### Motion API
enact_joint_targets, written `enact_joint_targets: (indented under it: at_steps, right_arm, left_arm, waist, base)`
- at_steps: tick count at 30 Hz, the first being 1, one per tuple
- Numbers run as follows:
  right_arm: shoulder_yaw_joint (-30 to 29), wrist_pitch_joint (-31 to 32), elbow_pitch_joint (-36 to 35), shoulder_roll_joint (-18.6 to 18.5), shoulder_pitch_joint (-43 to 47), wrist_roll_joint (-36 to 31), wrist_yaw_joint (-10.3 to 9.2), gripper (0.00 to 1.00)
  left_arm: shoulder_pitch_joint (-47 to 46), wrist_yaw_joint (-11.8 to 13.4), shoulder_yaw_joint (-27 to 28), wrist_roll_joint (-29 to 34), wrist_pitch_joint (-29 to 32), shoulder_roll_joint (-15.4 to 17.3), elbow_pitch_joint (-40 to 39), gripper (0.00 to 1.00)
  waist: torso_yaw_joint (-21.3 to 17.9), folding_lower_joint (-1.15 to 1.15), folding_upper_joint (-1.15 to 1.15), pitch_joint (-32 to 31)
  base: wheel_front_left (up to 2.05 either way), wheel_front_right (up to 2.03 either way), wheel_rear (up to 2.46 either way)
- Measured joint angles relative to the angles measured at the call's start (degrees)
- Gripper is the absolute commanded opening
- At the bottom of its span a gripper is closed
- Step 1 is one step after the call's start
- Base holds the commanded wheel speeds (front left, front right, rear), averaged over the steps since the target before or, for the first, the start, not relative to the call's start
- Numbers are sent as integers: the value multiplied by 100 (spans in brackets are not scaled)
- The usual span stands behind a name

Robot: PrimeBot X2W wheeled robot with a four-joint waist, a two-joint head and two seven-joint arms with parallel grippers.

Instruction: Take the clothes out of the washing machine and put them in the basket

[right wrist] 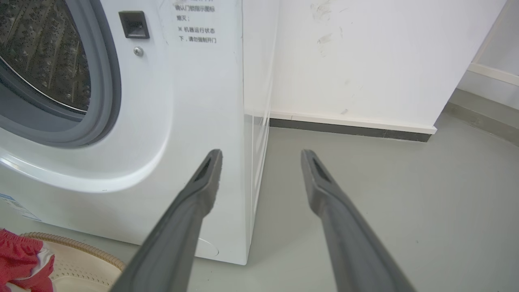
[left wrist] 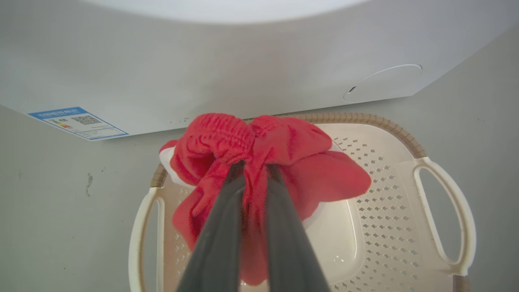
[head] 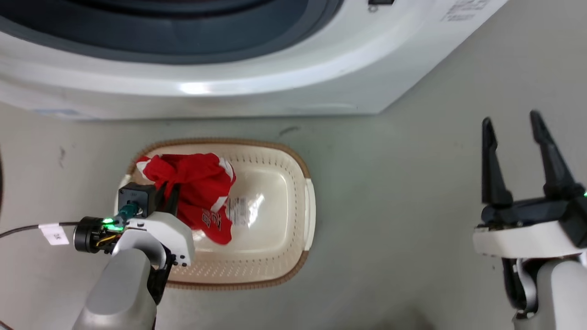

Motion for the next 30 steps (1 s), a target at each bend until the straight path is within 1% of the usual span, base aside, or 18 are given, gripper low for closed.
enact_joint_targets:
  at_steps: [7,11,17,21,22,23,27,30]
  right_arm:
    - [-191,0,-286,2,-282,-42,0,100]
    - [-314,0,-422,2,-313,-46,1,100]
    - [-343,0,-544,2,-320,-64,1,100]
    - [-312,0,-554,2,-320,-118,1,100]
    - [-310,0,-545,3,-320,-136,1,100]
    - [-314,0,-530,2,-320,-160,1,100]
    - [-356,0,-435,2,-325,-200,1,100]
    - [-332,0,-318,3,-349,-203,1,100]
  left_arm:
    - [-638,30,47,188,0,-67,1024,0]
    - [-961,33,58,214,0,-183,1454,0]
    - [-1350,181,159,218,0,-277,1723,0]
    - [-1421,256,196,279,0,-304,1731,0]
    - [-1421,258,223,274,0,-310,1742,62]
    - [-1421,270,242,276,0,-308,1720,100]
    - [-1346,308,318,308,-1,-331,1552,100]
    - [-1121,302,364,343,0,-332,1484,100]
  waist:
    - [-127,0,0,901]
    - [-190,1,0,1338]
    - [-212,1,0,1824]
    - [-180,1,0,1963]
    - [-172,0,0,1957]
    - [-166,0,0,1940]
    - [-142,0,0,1781]
    - [-129,0,0,1573]
  base:
    - [0,0,0]
    - [0,0,0]
    - [0,0,0]
    - [0,0,0]
    - [0,0,0]
    - [0,0,0]
    - [0,0,0]
    - [0,0,0]
